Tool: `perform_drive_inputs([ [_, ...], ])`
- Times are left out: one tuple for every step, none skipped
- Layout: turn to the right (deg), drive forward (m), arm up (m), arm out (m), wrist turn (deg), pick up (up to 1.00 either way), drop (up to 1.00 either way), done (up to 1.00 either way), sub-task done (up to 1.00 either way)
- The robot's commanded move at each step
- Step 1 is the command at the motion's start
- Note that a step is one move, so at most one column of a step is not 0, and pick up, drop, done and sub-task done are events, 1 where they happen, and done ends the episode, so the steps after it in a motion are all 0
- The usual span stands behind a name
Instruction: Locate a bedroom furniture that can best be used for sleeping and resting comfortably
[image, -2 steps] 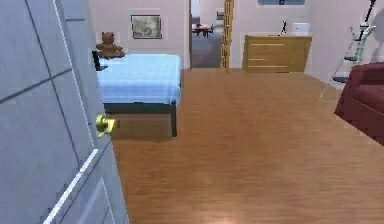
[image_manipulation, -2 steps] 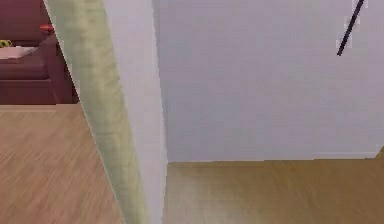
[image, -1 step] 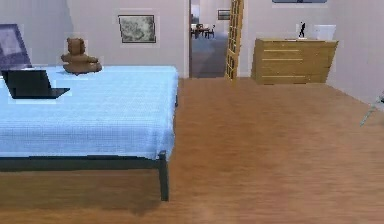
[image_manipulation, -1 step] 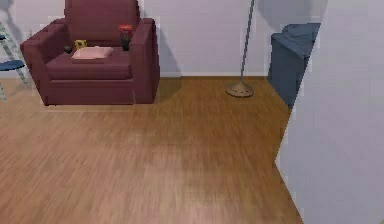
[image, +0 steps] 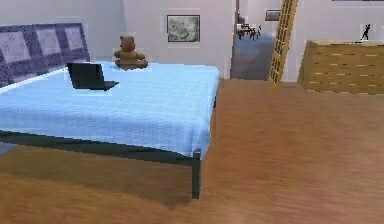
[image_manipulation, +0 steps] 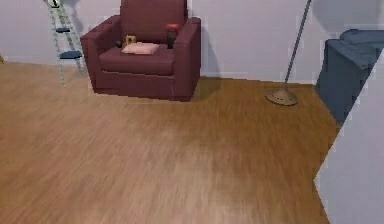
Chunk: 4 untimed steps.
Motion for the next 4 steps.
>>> perform_drive_inputs([
  [0.0,0.10,0.00,0.00,0.0,0.00,0.00,0.00,0.00],
  [-9.0,0.00,0.00,0.00,0.0,0.00,0.00,0.00,0.00],
  [0.0,0.40,0.00,0.00,0.0,0.00,0.00,0.00,0.00],
  [-15.0,0.00,0.00,0.00,0.0,0.00,0.00,0.00,0.00],
])
